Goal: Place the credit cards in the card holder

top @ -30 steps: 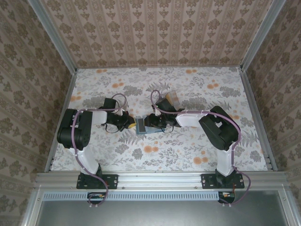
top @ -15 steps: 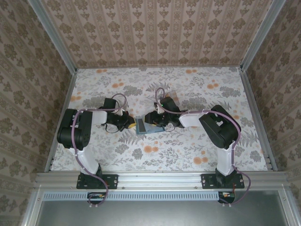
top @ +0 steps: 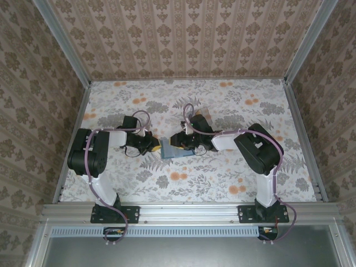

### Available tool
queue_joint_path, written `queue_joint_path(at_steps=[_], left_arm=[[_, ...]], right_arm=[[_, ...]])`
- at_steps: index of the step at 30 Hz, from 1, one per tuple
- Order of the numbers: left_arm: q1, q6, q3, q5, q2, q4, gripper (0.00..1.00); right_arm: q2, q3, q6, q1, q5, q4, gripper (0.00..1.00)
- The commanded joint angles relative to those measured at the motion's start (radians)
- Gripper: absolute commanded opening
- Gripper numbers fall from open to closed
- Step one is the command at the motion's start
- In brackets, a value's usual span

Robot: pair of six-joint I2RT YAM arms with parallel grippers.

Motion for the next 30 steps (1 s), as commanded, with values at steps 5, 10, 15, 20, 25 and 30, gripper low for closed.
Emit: queue_joint_path(at_steps=[5, 10, 15, 20, 25, 30], left_arm=[[-0.014, 0.031, 0.006, -0.011, 0.026, -0.064, 0.0], [-0.014, 0.029, 0.003, -0.009, 0.023, -0.06, 0.01], [-0.014, 0.024, -0.001, -0.006, 0.018, -0.055, 0.03], [-0.013, 0.031, 0.002, -0.011, 0.011, -0.067, 0.04], [-0.014, 0.029, -0.003, -0.006, 0.017, -0.057, 0.04], [-0.014, 0.006, -0.022, -0.005, 0.006, -0.028, 0.04]], right_arm=[[-0.081, -0.049, -0.074, -0.002, 0.119, -0.128, 0.41], [-0.163, -0.11, -0.108, -0.021, 0.235, -0.22, 0.42], [-0.258, -0.103, -0.177, -0.013, 0.343, -0.318, 0.41], [-0.306, -0.026, -0.277, 0.039, 0.451, -0.431, 0.42], [-0.198, 0.095, -0.302, 0.122, 0.407, -0.482, 0.43], [-0.074, 0.237, -0.325, 0.205, 0.533, -0.625, 0.49]])
